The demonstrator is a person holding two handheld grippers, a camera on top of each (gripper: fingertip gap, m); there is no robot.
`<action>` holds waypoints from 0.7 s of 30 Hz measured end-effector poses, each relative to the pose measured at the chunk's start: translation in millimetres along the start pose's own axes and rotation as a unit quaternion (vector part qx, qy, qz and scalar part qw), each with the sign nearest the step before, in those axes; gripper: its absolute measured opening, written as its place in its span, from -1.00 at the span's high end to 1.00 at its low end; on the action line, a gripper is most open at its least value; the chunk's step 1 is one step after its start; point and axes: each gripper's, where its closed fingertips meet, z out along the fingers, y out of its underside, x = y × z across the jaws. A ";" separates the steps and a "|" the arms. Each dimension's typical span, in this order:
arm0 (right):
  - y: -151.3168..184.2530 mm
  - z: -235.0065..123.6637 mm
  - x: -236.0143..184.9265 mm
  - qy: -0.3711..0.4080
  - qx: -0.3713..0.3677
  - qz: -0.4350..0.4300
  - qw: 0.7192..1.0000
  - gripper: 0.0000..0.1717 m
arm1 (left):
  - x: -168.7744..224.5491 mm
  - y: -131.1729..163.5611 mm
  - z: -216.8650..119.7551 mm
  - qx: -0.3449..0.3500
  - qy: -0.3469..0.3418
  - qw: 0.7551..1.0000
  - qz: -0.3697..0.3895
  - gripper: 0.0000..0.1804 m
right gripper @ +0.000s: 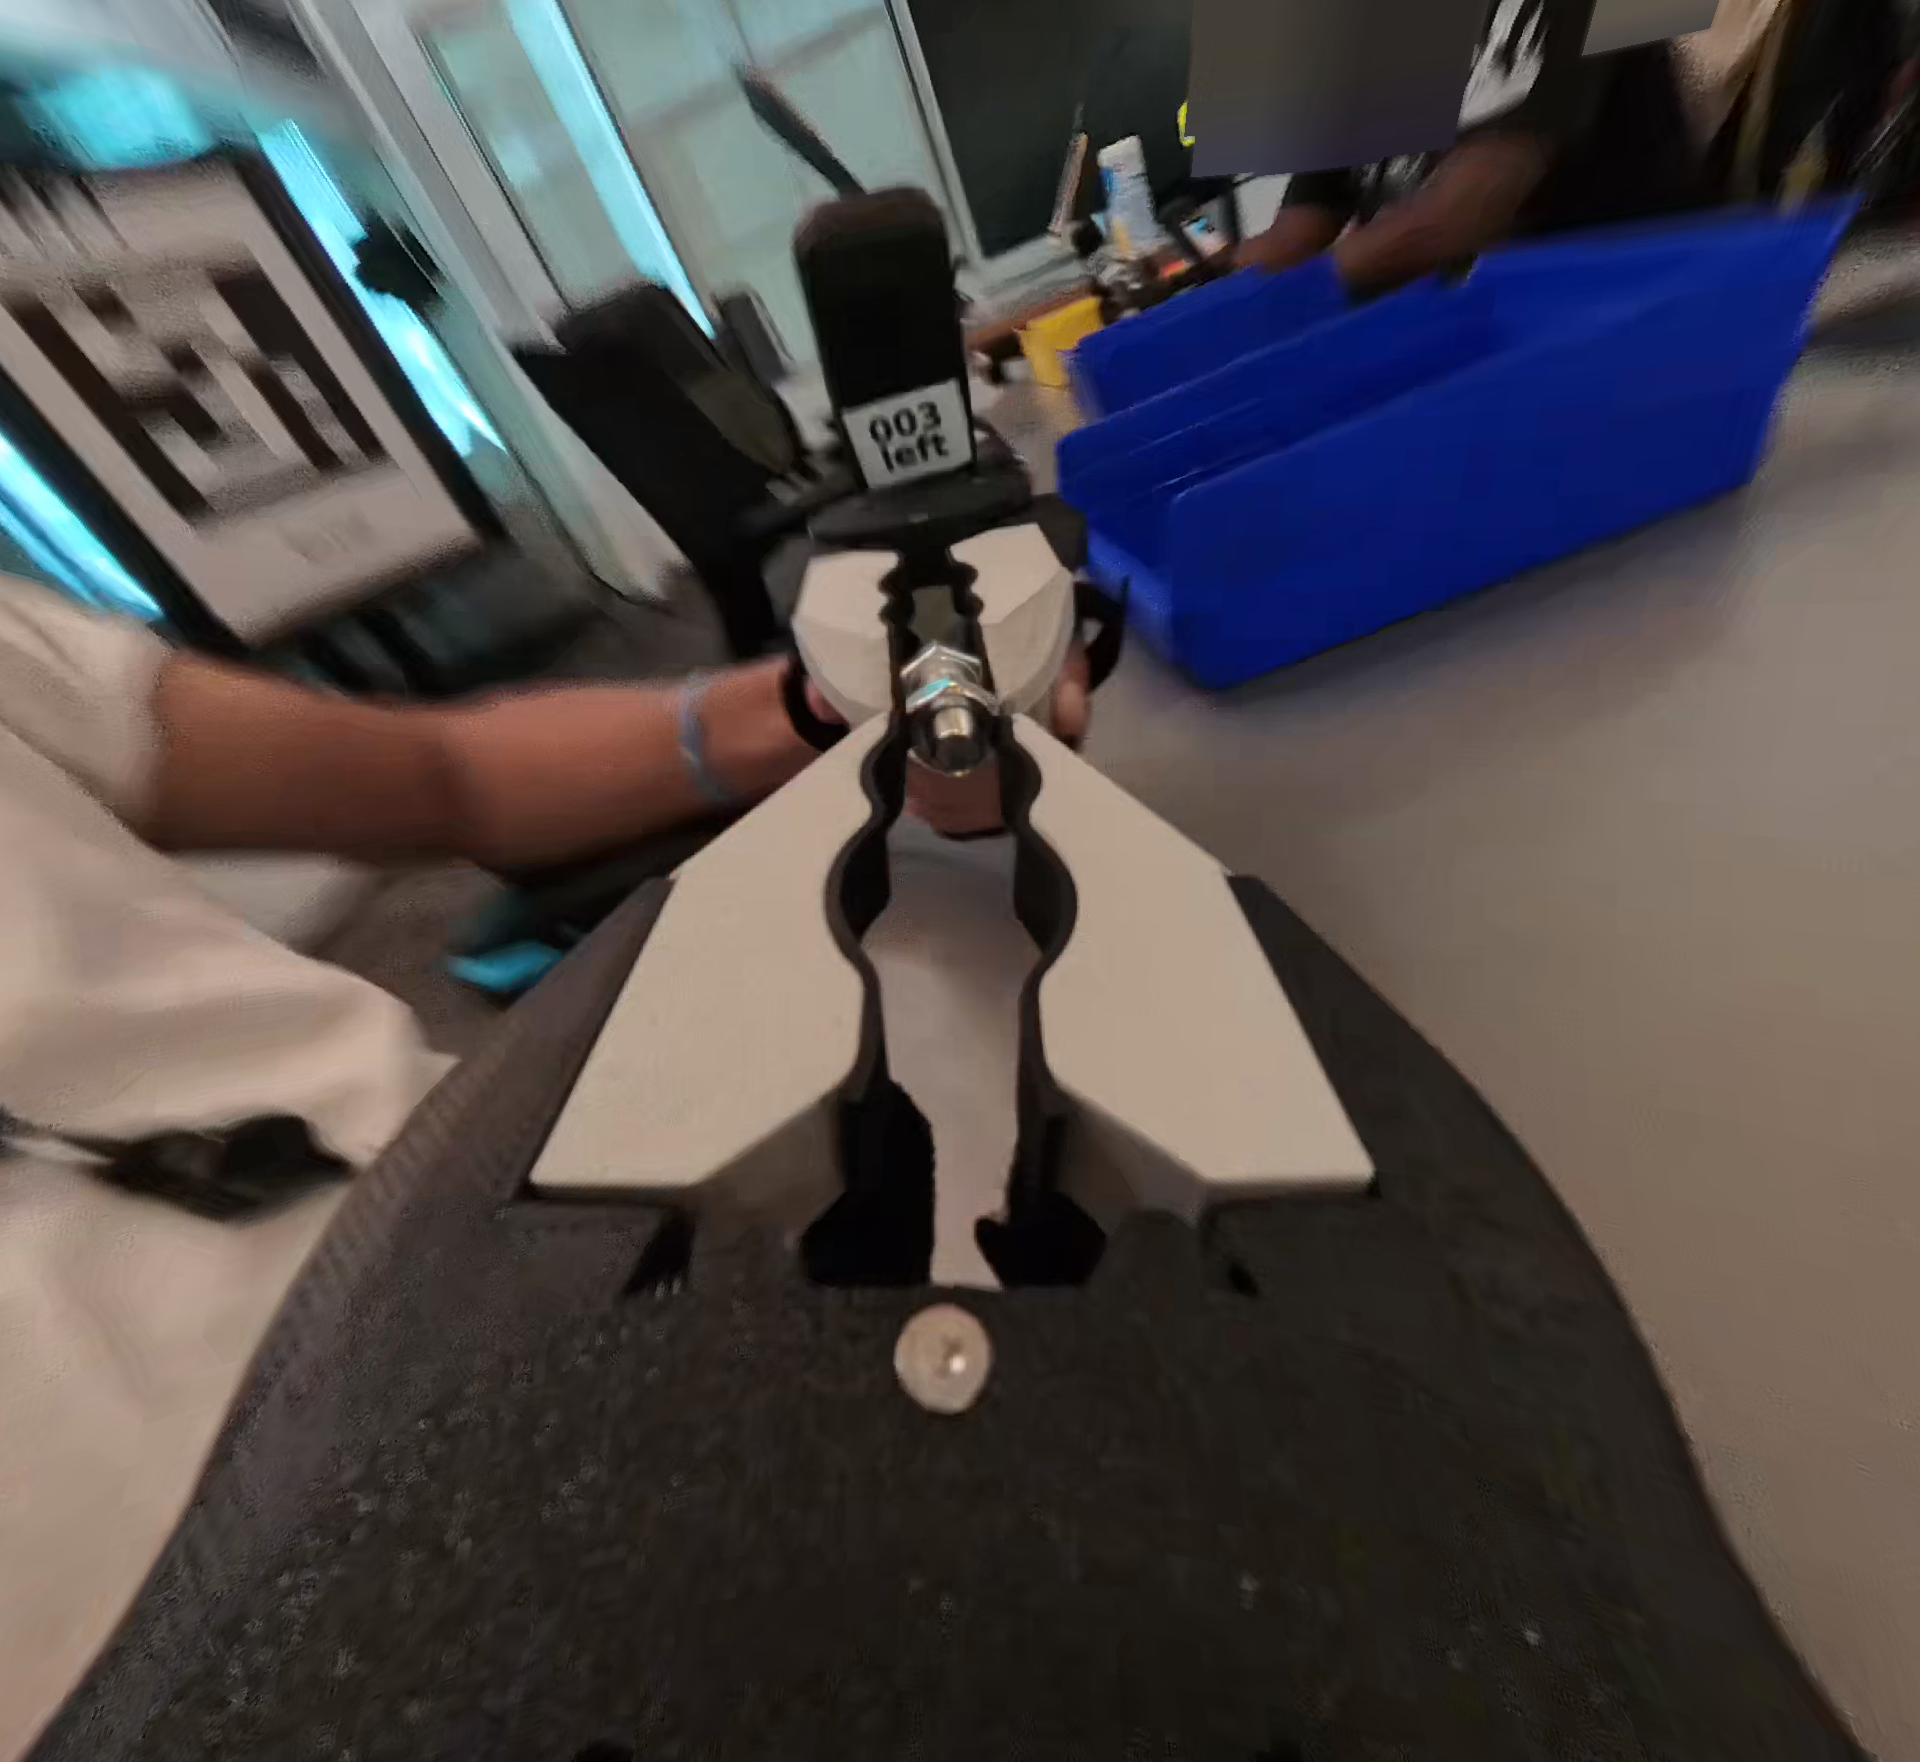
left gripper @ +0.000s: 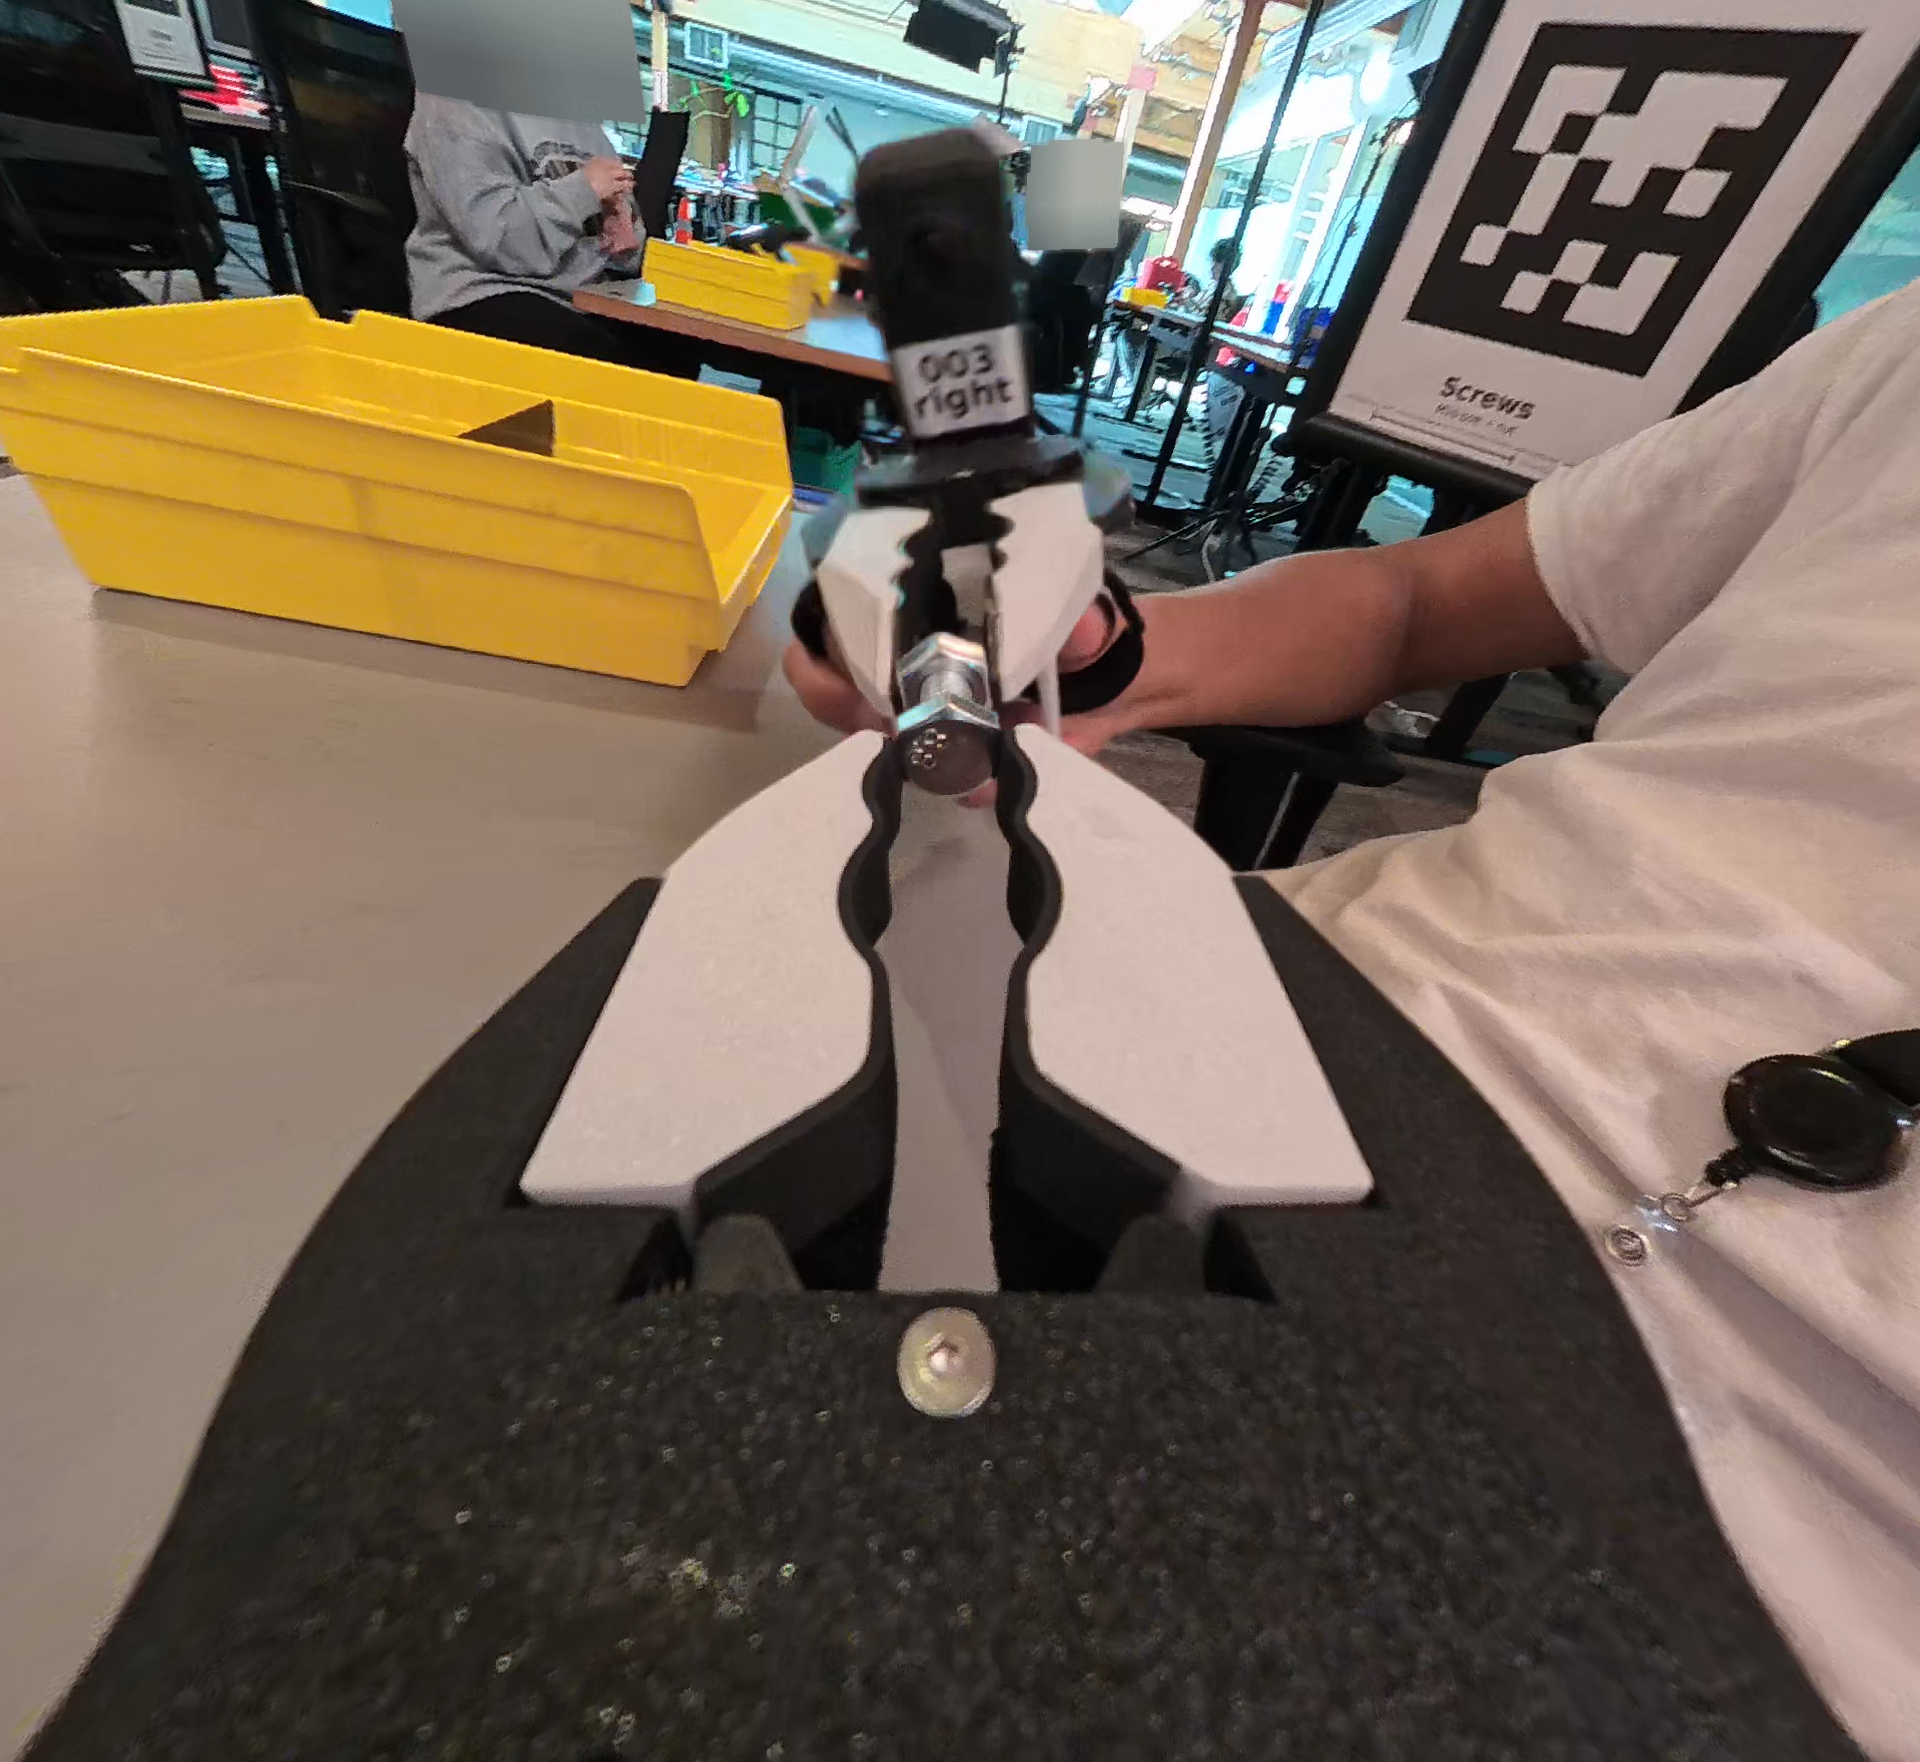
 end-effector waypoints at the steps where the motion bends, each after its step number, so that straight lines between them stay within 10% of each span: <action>1: 1.4 -1.0 -1.9 0.027 -0.019 -0.096 0.995 0.80 | 2.6 -0.3 0.4 0.001 0.008 1.000 -0.003 0.81; 6: 12.7 -6.5 2.7 0.174 -0.118 -0.509 0.835 0.80 | 3.5 8.0 4.4 -0.020 0.015 1.000 -0.016 0.81; 12: 12.3 -10.5 -0.6 0.268 -0.151 -0.829 0.467 0.80 | 6.6 14.6 8.0 -0.036 0.029 0.999 -0.028 0.81; 15: 10.7 -8.8 -4.0 0.269 -0.128 -0.807 0.510 0.75 | 5.7 11.0 6.8 -0.027 0.024 0.999 -0.023 0.81; 21: 1.9 -16.6 21.6 0.240 -0.088 -0.471 0.845 0.47 | -13.4 6.9 4.4 -0.023 -0.061 0.998 0.020 0.81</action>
